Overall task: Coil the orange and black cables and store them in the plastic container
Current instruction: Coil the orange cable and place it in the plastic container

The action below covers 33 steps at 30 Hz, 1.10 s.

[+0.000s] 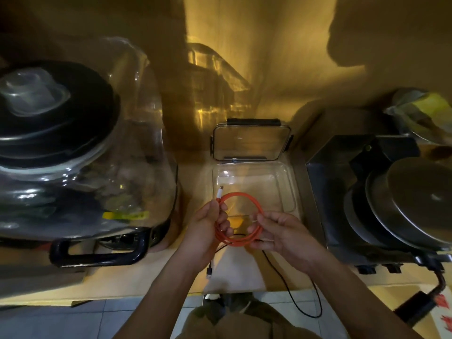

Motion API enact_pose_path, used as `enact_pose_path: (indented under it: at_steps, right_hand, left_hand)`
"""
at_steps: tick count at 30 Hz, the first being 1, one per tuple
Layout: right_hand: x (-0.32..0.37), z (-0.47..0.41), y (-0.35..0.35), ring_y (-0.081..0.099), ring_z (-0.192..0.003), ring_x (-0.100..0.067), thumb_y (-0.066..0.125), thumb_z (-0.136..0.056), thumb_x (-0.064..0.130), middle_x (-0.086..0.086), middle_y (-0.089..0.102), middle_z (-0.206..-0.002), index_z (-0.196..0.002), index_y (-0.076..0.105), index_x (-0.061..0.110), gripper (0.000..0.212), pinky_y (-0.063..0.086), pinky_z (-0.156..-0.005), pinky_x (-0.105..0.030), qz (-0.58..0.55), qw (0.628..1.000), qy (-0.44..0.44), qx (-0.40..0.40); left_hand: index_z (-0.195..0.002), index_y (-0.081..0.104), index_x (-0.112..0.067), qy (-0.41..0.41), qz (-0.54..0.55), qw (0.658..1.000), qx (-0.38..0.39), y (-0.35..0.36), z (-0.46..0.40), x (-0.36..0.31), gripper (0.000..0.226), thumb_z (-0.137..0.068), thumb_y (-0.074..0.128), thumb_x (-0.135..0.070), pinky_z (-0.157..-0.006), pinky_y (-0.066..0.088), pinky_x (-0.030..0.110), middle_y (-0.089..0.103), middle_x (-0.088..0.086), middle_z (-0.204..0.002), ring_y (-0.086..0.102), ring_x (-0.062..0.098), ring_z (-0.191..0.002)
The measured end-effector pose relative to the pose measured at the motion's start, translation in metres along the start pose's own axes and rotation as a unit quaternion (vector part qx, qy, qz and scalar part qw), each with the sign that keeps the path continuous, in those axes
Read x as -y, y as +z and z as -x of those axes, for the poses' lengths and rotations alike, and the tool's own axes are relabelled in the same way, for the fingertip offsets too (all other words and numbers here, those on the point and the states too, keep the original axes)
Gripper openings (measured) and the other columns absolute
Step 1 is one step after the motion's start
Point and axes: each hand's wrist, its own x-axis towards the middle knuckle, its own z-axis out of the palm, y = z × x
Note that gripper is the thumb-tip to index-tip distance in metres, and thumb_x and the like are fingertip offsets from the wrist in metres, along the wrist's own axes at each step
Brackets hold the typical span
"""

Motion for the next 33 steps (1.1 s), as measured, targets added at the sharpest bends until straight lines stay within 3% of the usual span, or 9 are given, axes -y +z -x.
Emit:
enact_pose_path:
  at_steps: [2,7,12,15,18,22,25,29,33]
  right_hand:
    - [0.004,-0.005,-0.007,0.069,-0.093,-0.032,0.056,-0.092,0.019,-0.015,0.069,-0.09,-0.115,0.061,-0.003,0.032,0.058,-0.084,-0.043,-0.007,1.0,-0.003,0.001]
    - [0.014,-0.025,-0.029,0.064,-0.099,-0.036,0.054,-0.094,0.017,-0.02,0.063,-0.094,-0.12,0.062,-0.002,0.033,0.053,-0.095,-0.056,-0.019,1.0,-0.003,0.005]
    - [0.019,-0.053,-0.044,0.067,-0.076,-0.019,0.051,-0.098,0.01,-0.008,0.067,-0.078,-0.114,0.066,0.002,0.023,0.06,-0.08,-0.042,0.031,0.999,-0.015,-0.034]
    - [0.024,-0.078,-0.051,0.068,-0.072,-0.02,0.054,-0.097,0.008,-0.007,0.071,-0.076,-0.112,0.067,0.004,0.02,0.061,-0.066,-0.036,0.062,0.994,-0.02,-0.084]
    - [0.028,-0.102,-0.054,0.07,-0.074,-0.024,0.057,-0.096,0.01,-0.01,0.074,-0.082,-0.102,0.068,0.009,0.012,0.06,-0.061,-0.034,0.098,0.984,-0.02,-0.148]
    - [0.029,-0.131,-0.058,0.069,-0.074,-0.022,0.058,-0.096,0.01,-0.014,0.074,-0.087,-0.095,0.068,0.006,0.01,0.059,-0.053,-0.026,0.144,0.969,-0.027,-0.199]
    - [0.024,-0.155,-0.064,0.071,-0.074,-0.025,0.065,-0.091,0.01,-0.019,0.073,-0.087,-0.081,0.07,0.009,0.011,0.062,-0.06,-0.036,0.167,0.957,-0.027,-0.236]
    - [0.009,-0.189,-0.069,0.073,-0.078,-0.029,0.075,-0.082,0.01,-0.005,0.074,-0.076,-0.055,0.066,0.027,0.033,0.06,-0.076,-0.051,0.201,0.942,-0.024,-0.269]
    - [-0.007,-0.216,-0.072,0.073,-0.083,-0.026,0.071,-0.079,0.005,-0.006,0.077,-0.085,-0.069,0.076,0.017,0.017,0.061,-0.078,-0.047,0.194,0.942,-0.003,-0.273]
  left_hand:
    - [-0.086,0.056,-0.009,0.004,-0.017,1.0,-0.019,0.005,-0.005,0.002,0.032,-0.103,0.038,-0.03,-0.055,0.047,0.027,0.036,0.001,-0.061,0.042,0.013,-0.054]
    - [-0.086,0.058,-0.008,0.026,-0.139,0.987,-0.078,0.018,-0.018,0.006,0.032,-0.104,0.038,-0.025,-0.071,0.048,0.034,0.054,0.004,-0.066,0.053,0.017,-0.064]
    - [-0.085,0.063,-0.009,0.038,-0.262,0.954,-0.14,0.022,-0.049,0.016,0.034,-0.104,0.039,-0.023,-0.069,0.047,0.034,0.067,0.006,-0.072,0.059,0.019,-0.069]
    - [-0.081,0.066,-0.01,0.036,-0.327,0.93,-0.167,0.025,-0.073,0.019,0.035,-0.103,0.041,-0.02,-0.067,0.045,0.032,0.068,0.004,-0.072,0.057,0.018,-0.066]
    - [-0.086,0.068,-0.004,0.039,-0.371,0.908,-0.19,0.032,-0.096,0.018,0.03,-0.1,0.044,-0.015,-0.06,0.041,0.028,0.061,0.005,-0.07,0.052,0.018,-0.063]
    - [-0.082,0.071,-0.007,0.053,-0.432,0.869,-0.236,0.036,-0.127,0.022,0.025,-0.097,0.052,-0.015,-0.063,0.053,0.036,0.069,0.012,-0.075,0.063,0.024,-0.069]
    - [-0.087,0.073,-0.012,0.054,-0.481,0.829,-0.279,0.041,-0.144,0.027,0.021,-0.095,0.054,-0.018,-0.067,0.053,0.035,0.073,0.011,-0.083,0.067,0.026,-0.078]
    - [-0.111,0.06,-0.013,0.039,-0.528,0.778,-0.338,0.046,-0.16,0.032,0.023,-0.095,0.056,-0.028,-0.074,0.048,0.033,0.071,0.012,-0.104,0.066,0.031,-0.097]
    - [-0.11,0.056,-0.013,0.009,-0.541,0.77,-0.339,0.042,-0.174,0.036,0.017,-0.095,0.053,-0.02,-0.073,0.048,0.037,0.069,0.012,-0.108,0.065,0.032,-0.099]
